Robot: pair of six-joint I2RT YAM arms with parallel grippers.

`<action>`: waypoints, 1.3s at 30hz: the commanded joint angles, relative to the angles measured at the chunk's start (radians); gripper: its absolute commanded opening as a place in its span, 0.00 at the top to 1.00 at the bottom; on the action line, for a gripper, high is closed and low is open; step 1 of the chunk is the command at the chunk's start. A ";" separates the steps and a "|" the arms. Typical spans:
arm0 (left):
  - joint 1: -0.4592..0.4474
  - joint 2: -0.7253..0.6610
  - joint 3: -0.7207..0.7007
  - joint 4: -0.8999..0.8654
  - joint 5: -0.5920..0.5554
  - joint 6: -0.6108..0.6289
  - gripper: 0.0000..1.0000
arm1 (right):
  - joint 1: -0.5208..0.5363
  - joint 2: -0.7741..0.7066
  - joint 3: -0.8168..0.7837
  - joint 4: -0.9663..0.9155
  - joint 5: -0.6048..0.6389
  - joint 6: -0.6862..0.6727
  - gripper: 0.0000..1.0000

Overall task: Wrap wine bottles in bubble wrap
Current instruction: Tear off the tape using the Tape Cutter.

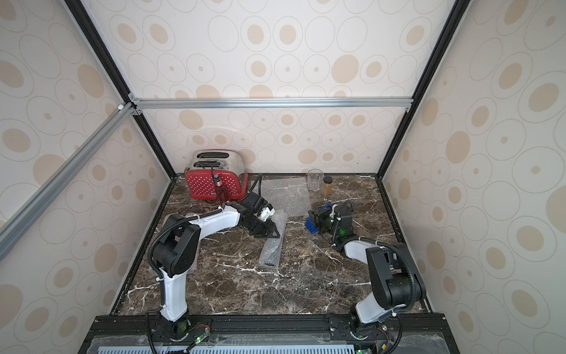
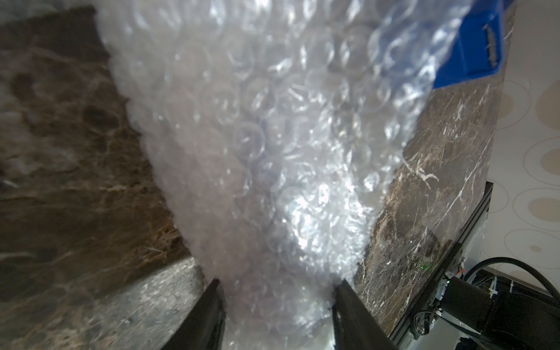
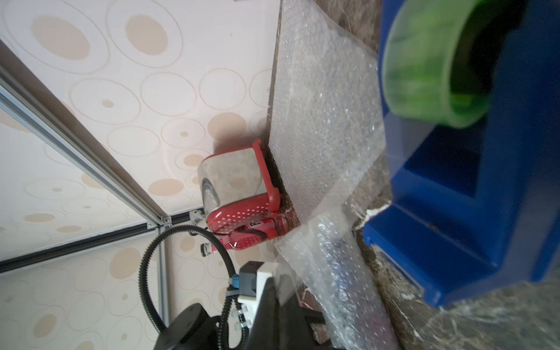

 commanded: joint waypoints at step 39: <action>-0.039 0.057 -0.050 -0.108 -0.103 0.018 0.49 | 0.136 0.194 -0.185 -0.078 0.124 -0.148 1.00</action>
